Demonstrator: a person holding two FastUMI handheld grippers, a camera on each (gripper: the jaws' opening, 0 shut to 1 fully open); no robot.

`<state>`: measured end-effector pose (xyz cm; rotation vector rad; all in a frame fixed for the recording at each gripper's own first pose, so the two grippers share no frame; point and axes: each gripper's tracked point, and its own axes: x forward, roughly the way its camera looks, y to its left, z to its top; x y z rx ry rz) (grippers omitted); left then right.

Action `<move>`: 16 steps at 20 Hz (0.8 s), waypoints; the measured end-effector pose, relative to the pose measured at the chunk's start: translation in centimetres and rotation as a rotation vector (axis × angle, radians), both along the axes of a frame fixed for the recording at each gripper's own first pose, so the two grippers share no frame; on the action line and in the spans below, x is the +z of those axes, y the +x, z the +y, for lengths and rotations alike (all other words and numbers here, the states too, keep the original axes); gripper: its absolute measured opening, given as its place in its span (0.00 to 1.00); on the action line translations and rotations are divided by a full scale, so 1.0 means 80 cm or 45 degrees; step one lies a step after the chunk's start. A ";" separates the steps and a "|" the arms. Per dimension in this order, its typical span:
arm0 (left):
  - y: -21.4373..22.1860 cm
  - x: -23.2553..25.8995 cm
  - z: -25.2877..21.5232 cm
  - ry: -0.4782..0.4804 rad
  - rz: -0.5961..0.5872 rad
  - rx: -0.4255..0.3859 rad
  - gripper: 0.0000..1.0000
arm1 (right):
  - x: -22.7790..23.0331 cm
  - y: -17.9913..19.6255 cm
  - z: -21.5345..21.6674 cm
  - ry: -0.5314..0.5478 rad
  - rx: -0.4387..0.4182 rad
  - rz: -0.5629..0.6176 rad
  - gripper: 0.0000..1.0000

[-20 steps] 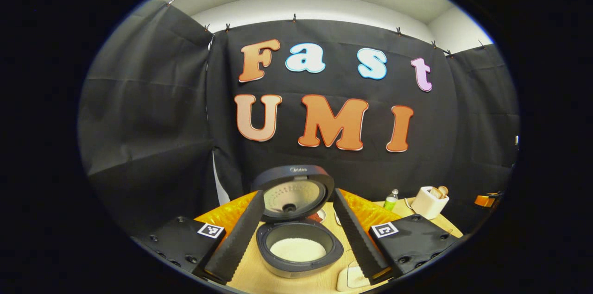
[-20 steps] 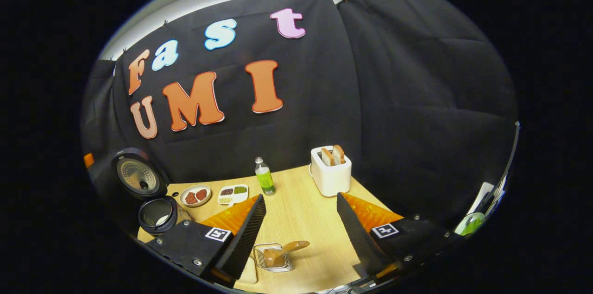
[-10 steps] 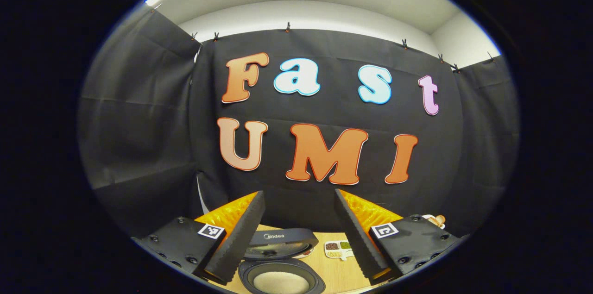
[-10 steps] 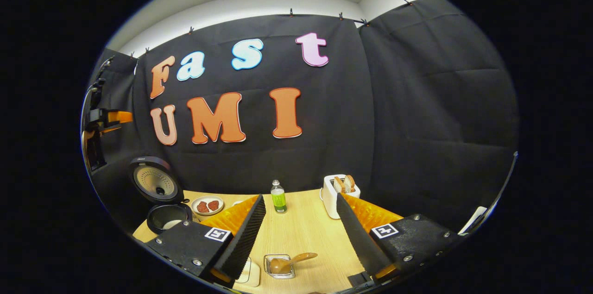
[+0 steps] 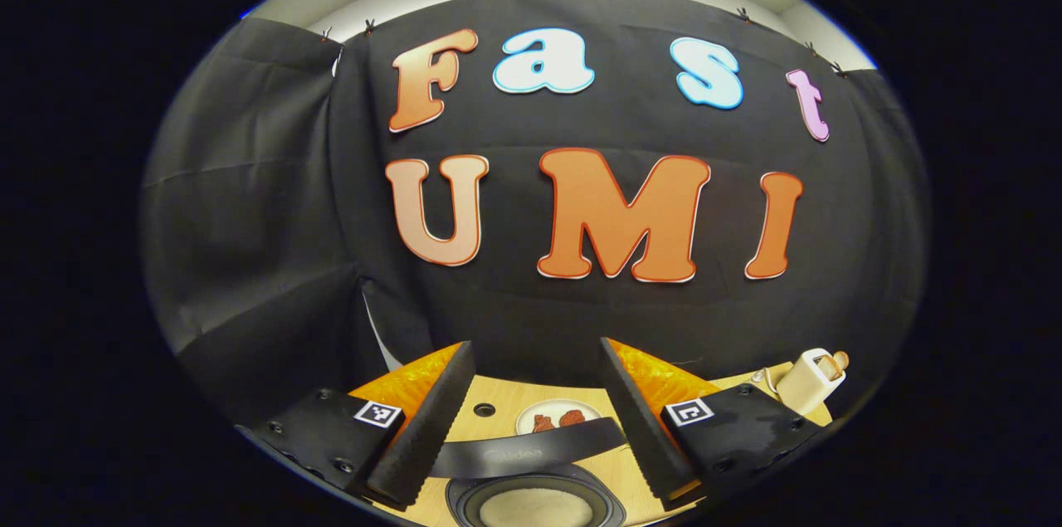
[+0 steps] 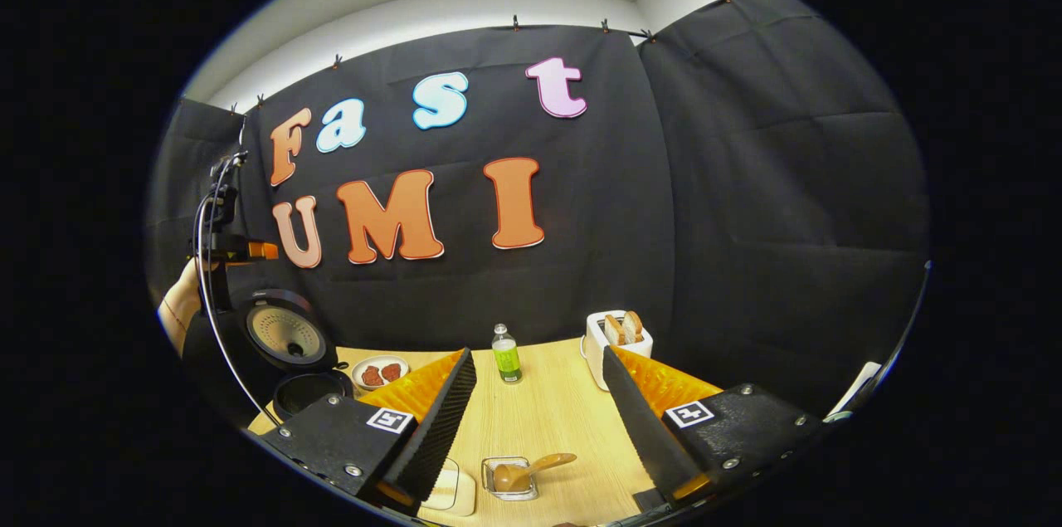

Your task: Close the left gripper, press the button to open the rice cooker; take a wooden spoon from the chopstick holder with the right hand, scoop a spoonful of rice and pour it into the rice cooker, then put the wooden spoon back into the chopstick holder.

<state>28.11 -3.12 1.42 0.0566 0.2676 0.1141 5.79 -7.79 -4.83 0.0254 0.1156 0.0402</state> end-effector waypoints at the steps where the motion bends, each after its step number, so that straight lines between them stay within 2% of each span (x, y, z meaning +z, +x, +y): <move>1: 0.003 -0.010 0.010 0.014 0.013 0.014 0.98 | 0.000 0.003 -0.001 0.003 -0.003 -0.004 0.95; 6: 0.002 -0.074 0.027 -0.024 0.130 0.031 1.00 | -0.005 0.009 0.001 0.063 -0.015 0.011 0.95; 8: -0.001 -0.071 0.024 -0.020 0.099 0.004 1.00 | -0.006 0.008 0.005 0.062 -0.004 0.015 0.95; 9: -0.009 -0.074 0.022 -0.022 0.108 0.000 0.97 | -0.008 0.008 0.007 0.054 -0.001 0.013 0.95; 14: -0.051 -0.098 0.004 -0.141 0.140 -0.044 1.00 | -0.005 -0.001 0.020 0.004 0.031 0.001 0.95; 16: -0.073 -0.110 -0.005 -0.143 0.160 -0.064 0.99 | -0.007 -0.007 0.021 0.009 0.044 0.005 0.95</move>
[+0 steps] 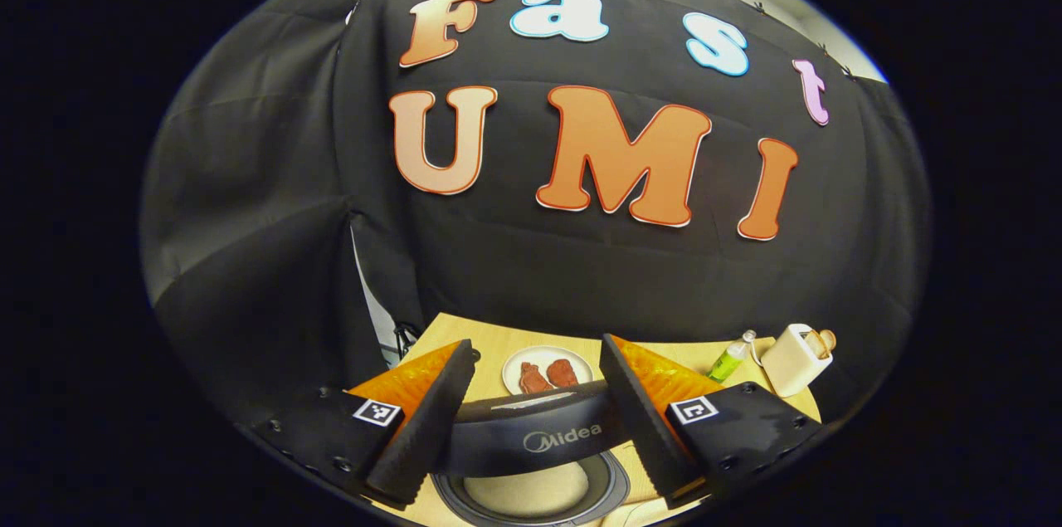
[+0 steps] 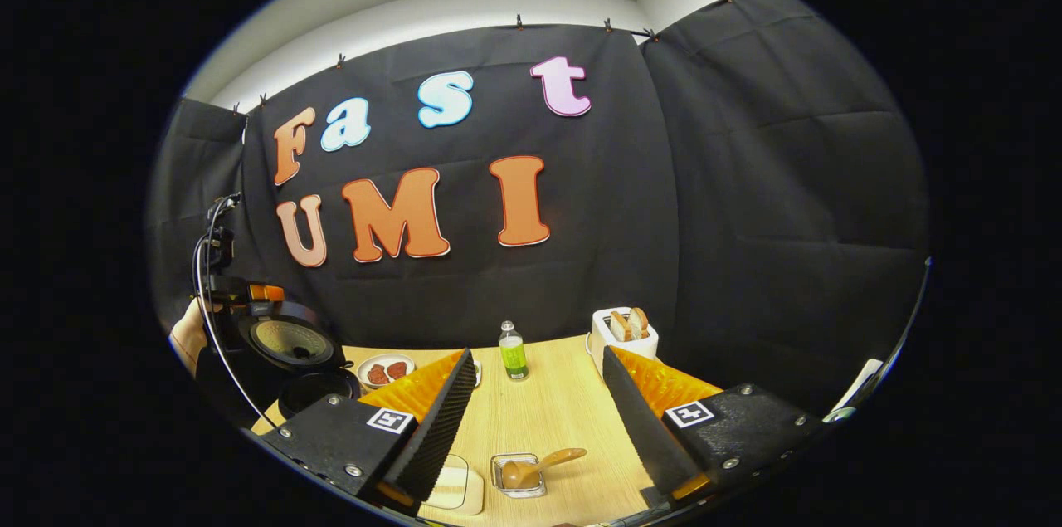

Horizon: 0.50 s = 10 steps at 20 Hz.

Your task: Close the left gripper, press the button to open the rice cooker; take a wooden spoon from the chopstick holder with the right hand, scoop a spoonful of rice and pour it into the rice cooker, then put the wooden spoon back into the chopstick holder.

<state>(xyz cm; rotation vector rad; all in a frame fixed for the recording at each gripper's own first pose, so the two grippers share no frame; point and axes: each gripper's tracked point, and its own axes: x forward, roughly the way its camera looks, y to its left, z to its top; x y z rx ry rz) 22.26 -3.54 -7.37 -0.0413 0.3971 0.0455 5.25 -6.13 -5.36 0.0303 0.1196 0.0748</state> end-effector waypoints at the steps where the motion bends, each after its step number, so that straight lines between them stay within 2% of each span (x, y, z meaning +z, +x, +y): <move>1: -0.014 -0.009 -0.007 0.009 0.014 -0.013 1.00 | -0.002 -0.004 0.002 0.014 0.018 0.006 0.95; 7: -0.097 -0.077 -0.037 0.104 0.055 -0.074 0.98 | -0.016 -0.017 0.011 0.067 0.075 0.056 0.95; 10: -0.122 -0.127 -0.030 0.114 0.080 -0.041 1.00 | -0.026 -0.022 0.014 0.061 0.099 0.084 0.95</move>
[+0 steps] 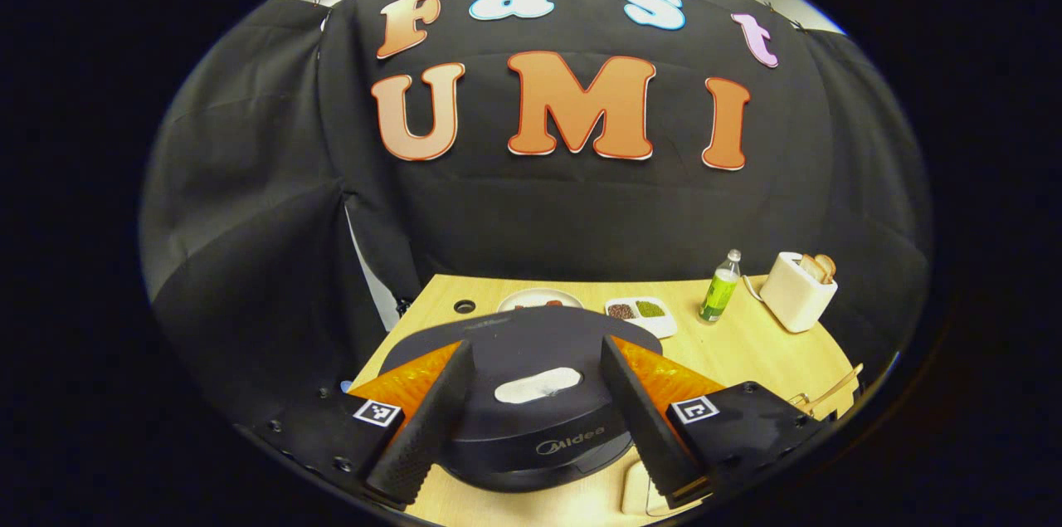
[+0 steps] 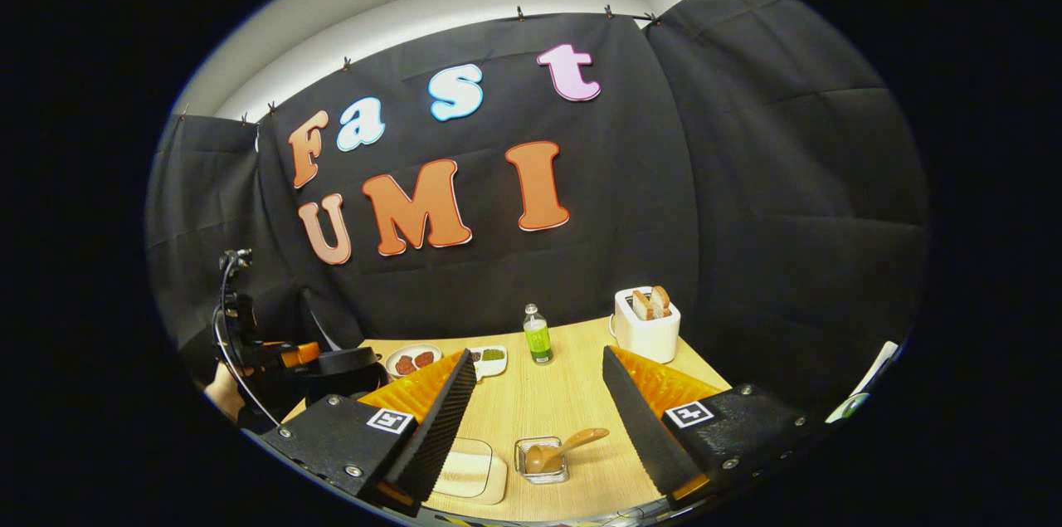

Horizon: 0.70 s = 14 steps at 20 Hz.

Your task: Close the left gripper, press the button to open the rice cooker; take a wooden spoon from the chopstick holder with the right hand, scoop a spoonful of rice and pour it into the rice cooker, then put the wooden spoon back into the chopstick holder.

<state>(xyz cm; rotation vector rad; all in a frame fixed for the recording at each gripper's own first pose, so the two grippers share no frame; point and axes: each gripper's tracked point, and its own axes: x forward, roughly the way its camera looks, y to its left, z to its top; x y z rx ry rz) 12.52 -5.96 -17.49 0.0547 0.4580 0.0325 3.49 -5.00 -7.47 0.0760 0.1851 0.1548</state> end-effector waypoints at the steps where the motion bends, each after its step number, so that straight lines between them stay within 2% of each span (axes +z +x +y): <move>1: -0.007 -0.016 0.004 0.000 0.015 0.021 0.99 | -0.003 -0.001 -0.001 -0.002 0.005 0.010 0.95; 4: -0.022 -0.055 0.007 -0.013 0.032 0.047 0.99 | -0.011 -0.003 0.002 0.002 0.023 0.039 0.95; 8: -0.029 -0.089 0.003 0.065 0.044 0.052 0.98 | -0.023 -0.004 0.009 0.013 0.042 0.082 0.95; 10: -0.026 -0.080 0.003 0.078 -0.052 0.062 0.99 | -0.026 -0.004 0.012 0.010 0.049 0.092 0.95; 14: -0.029 -0.093 0.000 0.128 -0.127 0.067 1.00 | -0.034 -0.007 0.012 0.014 0.046 0.108 0.95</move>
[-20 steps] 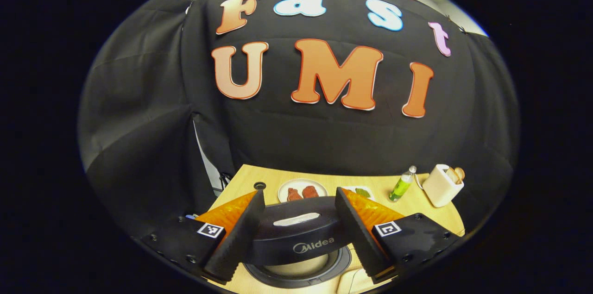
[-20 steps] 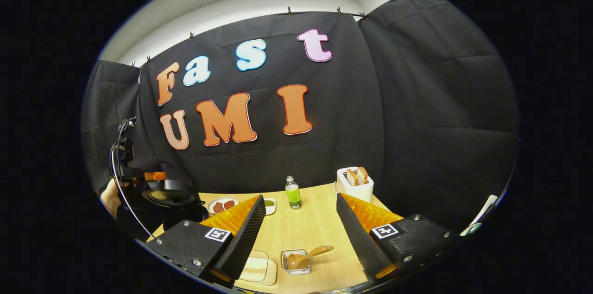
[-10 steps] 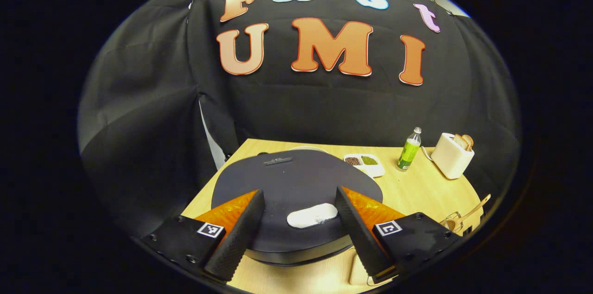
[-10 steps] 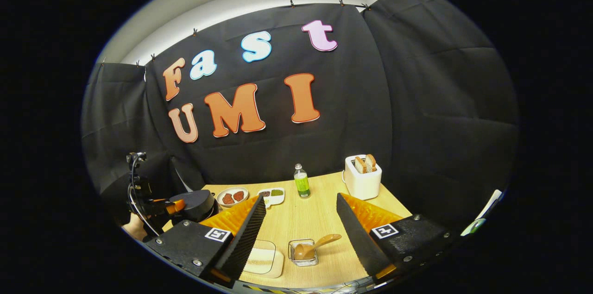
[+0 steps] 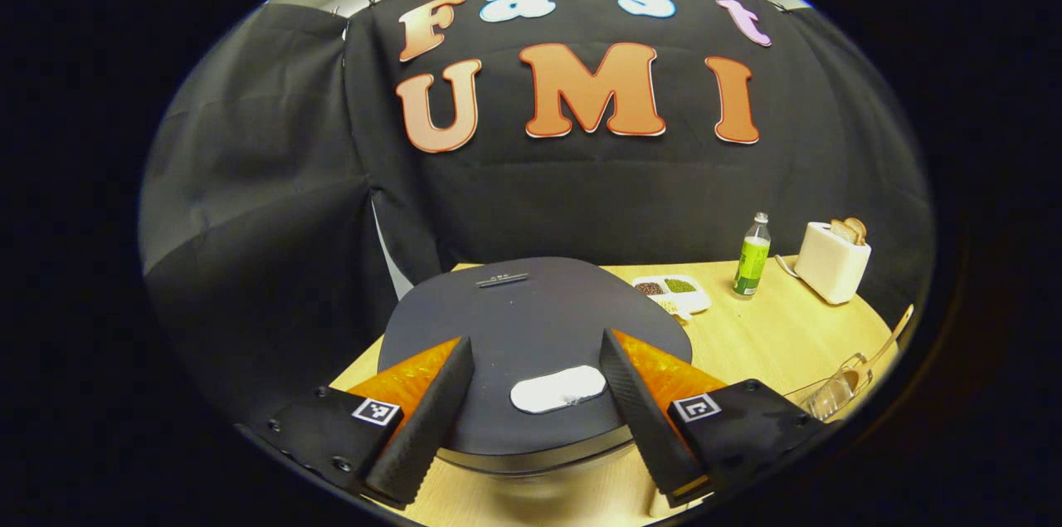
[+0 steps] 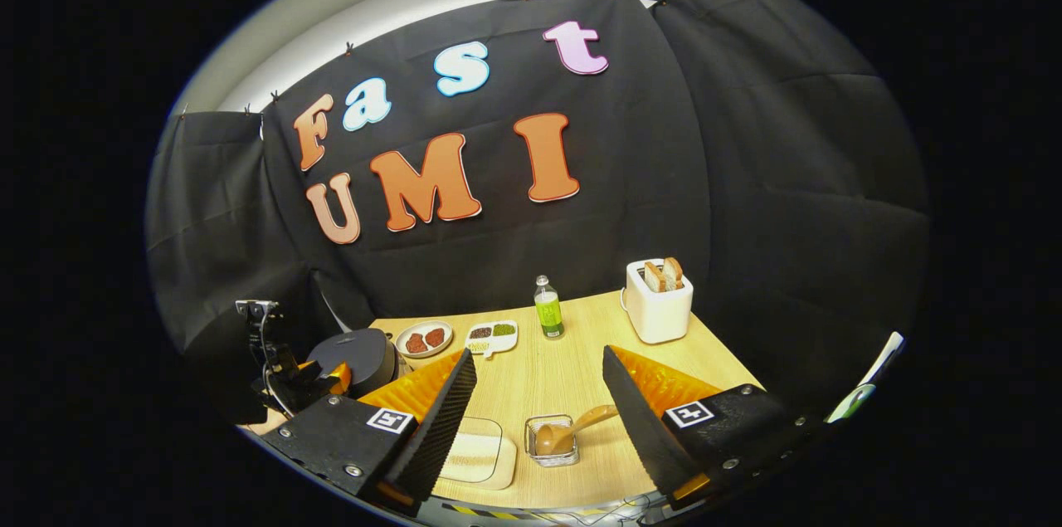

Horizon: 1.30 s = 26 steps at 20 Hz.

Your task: Close the left gripper, press the button to open the rice cooker; take a wooden spoon from the chopstick holder with the right hand, scoop a spoonful of rice and pour it into the rice cooker, then put the wooden spoon back into the chopstick holder.

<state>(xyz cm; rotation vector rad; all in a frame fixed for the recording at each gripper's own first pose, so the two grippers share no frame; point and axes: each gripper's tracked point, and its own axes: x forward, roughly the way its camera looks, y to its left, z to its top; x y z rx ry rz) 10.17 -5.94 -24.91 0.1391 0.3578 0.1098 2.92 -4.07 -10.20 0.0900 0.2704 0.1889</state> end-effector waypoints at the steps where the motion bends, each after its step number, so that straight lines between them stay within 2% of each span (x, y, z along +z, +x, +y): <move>1: -0.006 -0.008 -0.001 -0.018 0.037 0.017 1.00 | -0.003 -0.001 -0.001 0.001 -0.003 0.007 0.95; 7: 0.001 0.003 0.002 -0.022 -0.013 -0.016 0.99 | -0.006 -0.003 -0.012 -0.026 -0.025 0.007 0.95; 9: -0.005 0.002 0.001 -0.058 0.056 -0.038 1.00 | 0.000 -0.004 -0.015 -0.037 -0.033 -0.008 0.95; 10: -0.010 0.003 0.005 -0.084 0.105 -0.026 0.97 | 0.004 -0.004 -0.017 -0.046 -0.041 -0.022 0.95; 11: -0.013 0.014 0.009 -0.112 0.126 -0.014 1.00 | 0.008 -0.003 -0.019 -0.055 -0.045 -0.037 0.95; 12: -0.017 0.031 0.015 -0.121 0.123 0.010 0.96 | 0.014 -0.003 -0.020 -0.066 -0.045 -0.055 0.95; 14: -0.024 0.080 0.029 -0.101 0.069 0.042 0.99 | 0.021 -0.002 -0.021 -0.094 -0.047 -0.082 0.95; 20: -0.061 0.271 0.042 -0.040 -0.209 0.004 0.96 | 0.066 0.004 -0.016 -0.152 -0.022 -0.183 0.95; 25: -0.115 0.392 0.033 -0.143 -0.347 -0.070 0.99 | 0.114 -0.001 -0.008 -0.198 -0.002 -0.294 0.95; 26: -0.125 0.407 0.032 -0.155 -0.371 -0.074 0.99 | 0.122 -0.003 -0.006 -0.200 0.004 -0.314 1.00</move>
